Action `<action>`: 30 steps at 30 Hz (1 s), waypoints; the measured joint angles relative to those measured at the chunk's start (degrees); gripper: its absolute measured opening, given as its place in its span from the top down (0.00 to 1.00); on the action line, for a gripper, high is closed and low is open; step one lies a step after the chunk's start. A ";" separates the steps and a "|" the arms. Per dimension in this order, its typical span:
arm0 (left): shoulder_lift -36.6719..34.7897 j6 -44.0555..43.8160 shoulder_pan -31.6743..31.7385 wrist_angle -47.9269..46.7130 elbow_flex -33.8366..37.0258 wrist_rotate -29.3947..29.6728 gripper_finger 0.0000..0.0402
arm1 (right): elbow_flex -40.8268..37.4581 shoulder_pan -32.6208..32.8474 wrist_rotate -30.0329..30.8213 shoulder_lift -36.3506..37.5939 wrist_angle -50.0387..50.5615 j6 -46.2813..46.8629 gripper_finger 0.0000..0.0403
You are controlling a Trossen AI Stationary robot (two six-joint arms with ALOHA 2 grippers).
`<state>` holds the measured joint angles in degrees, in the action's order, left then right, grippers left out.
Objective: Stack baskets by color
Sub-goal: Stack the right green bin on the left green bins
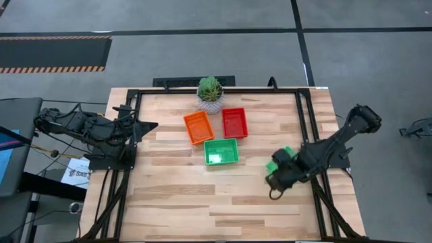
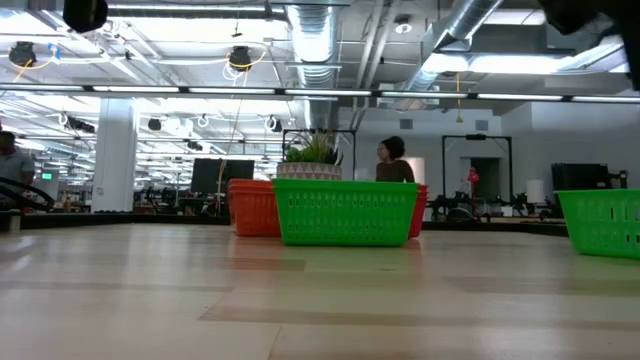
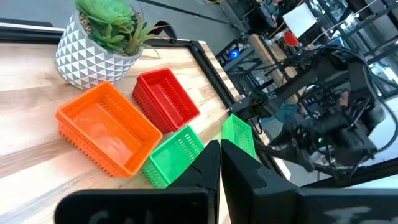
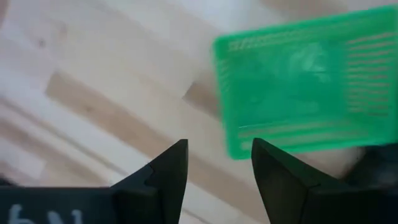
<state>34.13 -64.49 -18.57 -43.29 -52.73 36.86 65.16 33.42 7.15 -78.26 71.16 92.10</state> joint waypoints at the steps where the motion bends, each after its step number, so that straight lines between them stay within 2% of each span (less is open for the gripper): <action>1: 0.00 0.00 0.00 -0.10 0.00 0.00 1.00 | -1.40 0.70 -0.16 -0.08 -2.30 -0.02 0.50; 5: 0.00 -0.13 0.00 -0.95 0.00 0.00 1.00 | -4.84 1.54 -0.88 -2.33 -7.85 -1.68 0.50; 13: 0.00 -2.12 0.00 -2.90 0.00 0.00 1.00 | -7.03 -0.26 -1.45 -7.33 -8.12 -8.33 0.50; 23: 0.00 -2.35 0.02 -2.89 0.00 0.02 1.00 | -14.13 -1.80 -3.18 -7.97 -15.97 -8.62 0.53; 26: 0.00 -2.38 0.02 -2.88 0.00 0.02 1.00 | -15.02 -2.12 -4.04 -7.96 -18.13 -8.58 0.59; 30: 0.00 -2.38 0.00 -2.88 0.00 0.02 1.00 | -15.18 -2.06 -5.31 -7.93 -18.23 -8.39 0.76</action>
<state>34.13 -66.87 -18.56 -46.17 -52.73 36.88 49.98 31.35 1.84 -86.19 52.93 83.71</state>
